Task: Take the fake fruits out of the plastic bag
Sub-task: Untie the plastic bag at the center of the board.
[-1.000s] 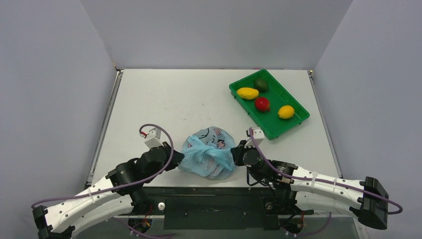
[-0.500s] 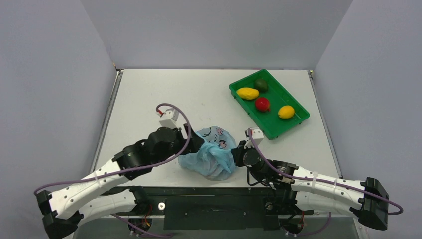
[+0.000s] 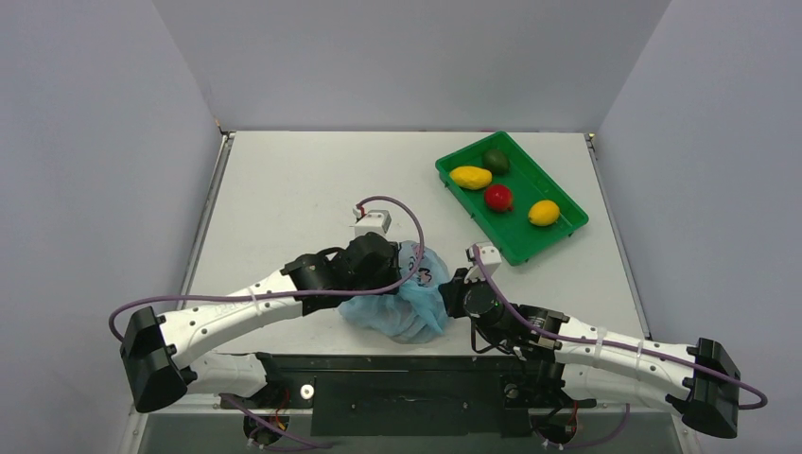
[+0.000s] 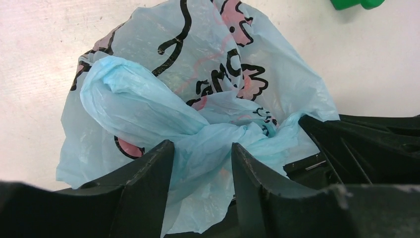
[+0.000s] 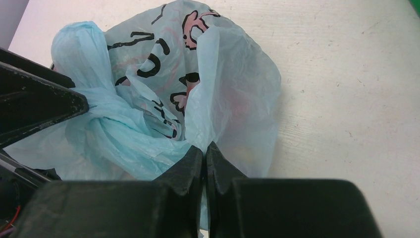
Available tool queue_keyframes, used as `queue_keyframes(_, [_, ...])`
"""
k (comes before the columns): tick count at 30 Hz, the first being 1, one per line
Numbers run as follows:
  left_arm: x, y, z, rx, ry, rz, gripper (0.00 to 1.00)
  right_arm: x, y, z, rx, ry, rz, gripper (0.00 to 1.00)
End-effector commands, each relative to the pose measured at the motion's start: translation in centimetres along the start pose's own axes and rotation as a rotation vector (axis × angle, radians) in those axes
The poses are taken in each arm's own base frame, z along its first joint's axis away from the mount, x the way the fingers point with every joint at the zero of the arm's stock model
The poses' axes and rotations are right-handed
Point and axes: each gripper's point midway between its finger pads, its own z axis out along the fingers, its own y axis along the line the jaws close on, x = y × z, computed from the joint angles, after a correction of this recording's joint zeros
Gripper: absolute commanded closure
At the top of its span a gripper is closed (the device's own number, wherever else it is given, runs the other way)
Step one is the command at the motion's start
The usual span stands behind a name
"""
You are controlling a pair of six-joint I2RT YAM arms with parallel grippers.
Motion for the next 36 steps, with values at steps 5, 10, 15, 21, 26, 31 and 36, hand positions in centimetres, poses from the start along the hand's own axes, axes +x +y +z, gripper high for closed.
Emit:
queue_keyframes(5, [-0.2, -0.3, -0.5, 0.049, -0.045, -0.078, 0.69, -0.3, -0.2, 0.1, -0.003, -0.025, 0.042, 1.00])
queue_keyframes(10, [0.3, 1.1, -0.7, 0.008, -0.056, -0.099, 0.99, -0.4, -0.6, 0.2, 0.005, -0.028, 0.056, 1.00])
queue_keyframes(15, [-0.6, 4.3, -2.7, -0.086, -0.136, -0.159, 1.00, -0.6, -2.2, 0.5, 0.041, -0.036, 0.117, 1.00])
queue_keyframes(21, [-0.6, 6.5, -4.8, -0.042, -0.235, -0.293, 1.00, -1.5, -4.1, 0.1, 0.043, -0.075, 0.228, 1.00])
queue_keyframes(26, [-0.5, 6.4, -5.4, 0.068, -0.281, -0.359, 1.00, -1.8, -3.0, -0.3, -0.012, -0.030, 0.114, 0.99])
queue_keyframes(31, [-0.1, 6.3, -5.4, 0.107, -0.281, -0.388, 1.00, -3.5, -2.2, -1.4, -0.030, -0.029, 0.029, 0.77])
queue_keyframes(36, [0.2, 5.9, -5.0, 0.106, -0.256, -0.380, 1.00, -6.3, -1.1, -3.3, -0.061, -0.077, -0.052, 0.49])
